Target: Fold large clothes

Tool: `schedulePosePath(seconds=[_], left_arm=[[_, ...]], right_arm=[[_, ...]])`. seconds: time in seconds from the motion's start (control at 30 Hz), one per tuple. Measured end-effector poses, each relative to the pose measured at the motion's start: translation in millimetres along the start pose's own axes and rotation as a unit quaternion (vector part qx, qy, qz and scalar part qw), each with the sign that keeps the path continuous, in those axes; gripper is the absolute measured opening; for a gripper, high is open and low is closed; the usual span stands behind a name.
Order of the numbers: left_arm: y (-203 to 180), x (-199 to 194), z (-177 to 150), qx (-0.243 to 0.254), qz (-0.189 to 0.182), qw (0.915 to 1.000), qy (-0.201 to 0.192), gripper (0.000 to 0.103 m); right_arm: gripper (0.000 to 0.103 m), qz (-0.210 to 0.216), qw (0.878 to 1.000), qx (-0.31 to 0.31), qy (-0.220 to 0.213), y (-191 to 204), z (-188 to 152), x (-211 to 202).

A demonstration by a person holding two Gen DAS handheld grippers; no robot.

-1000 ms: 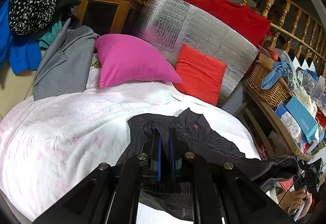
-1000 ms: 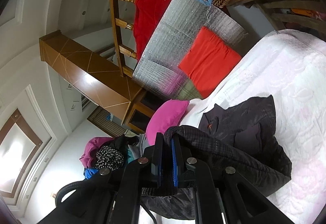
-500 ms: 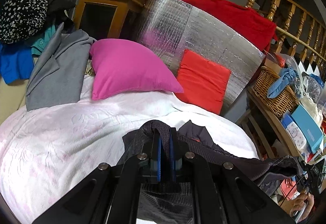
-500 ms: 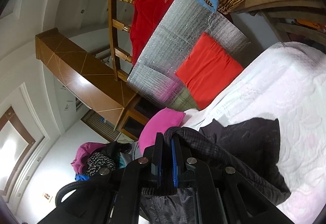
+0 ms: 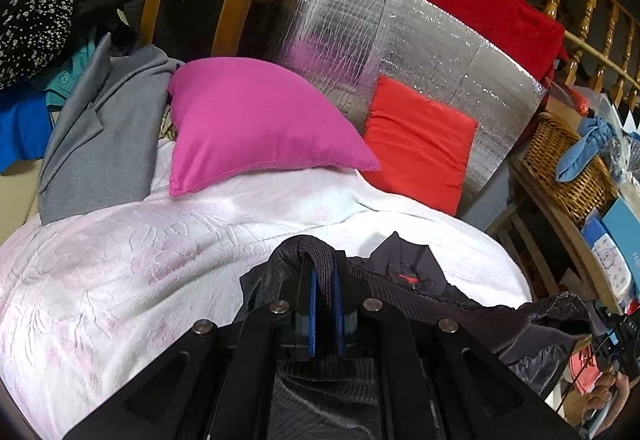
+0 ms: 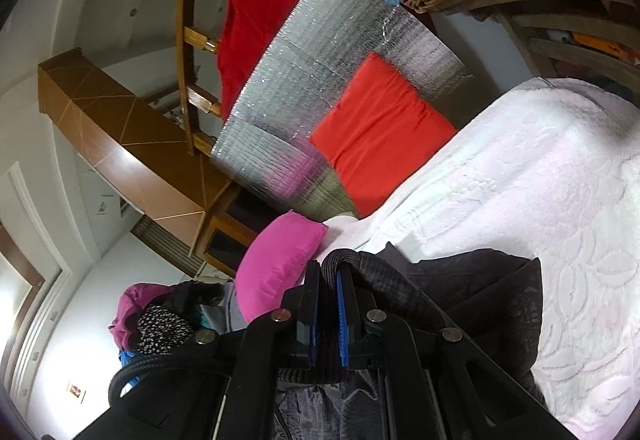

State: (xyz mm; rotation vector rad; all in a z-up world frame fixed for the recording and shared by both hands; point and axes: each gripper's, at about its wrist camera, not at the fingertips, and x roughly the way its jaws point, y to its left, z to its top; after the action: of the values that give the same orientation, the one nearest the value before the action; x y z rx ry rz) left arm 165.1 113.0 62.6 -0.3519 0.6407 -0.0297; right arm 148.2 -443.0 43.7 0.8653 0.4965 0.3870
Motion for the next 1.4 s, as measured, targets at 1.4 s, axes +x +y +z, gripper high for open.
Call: schedulePosePath(seconds=[1.4], left_arm=[[-5.6,133.1,17.0,0.022,0.052,0.9962,0.066,0.008]], right_arm=[[0.008,-0.107,0.993,-0.008,0.051,-58.0,37.3,118.1]])
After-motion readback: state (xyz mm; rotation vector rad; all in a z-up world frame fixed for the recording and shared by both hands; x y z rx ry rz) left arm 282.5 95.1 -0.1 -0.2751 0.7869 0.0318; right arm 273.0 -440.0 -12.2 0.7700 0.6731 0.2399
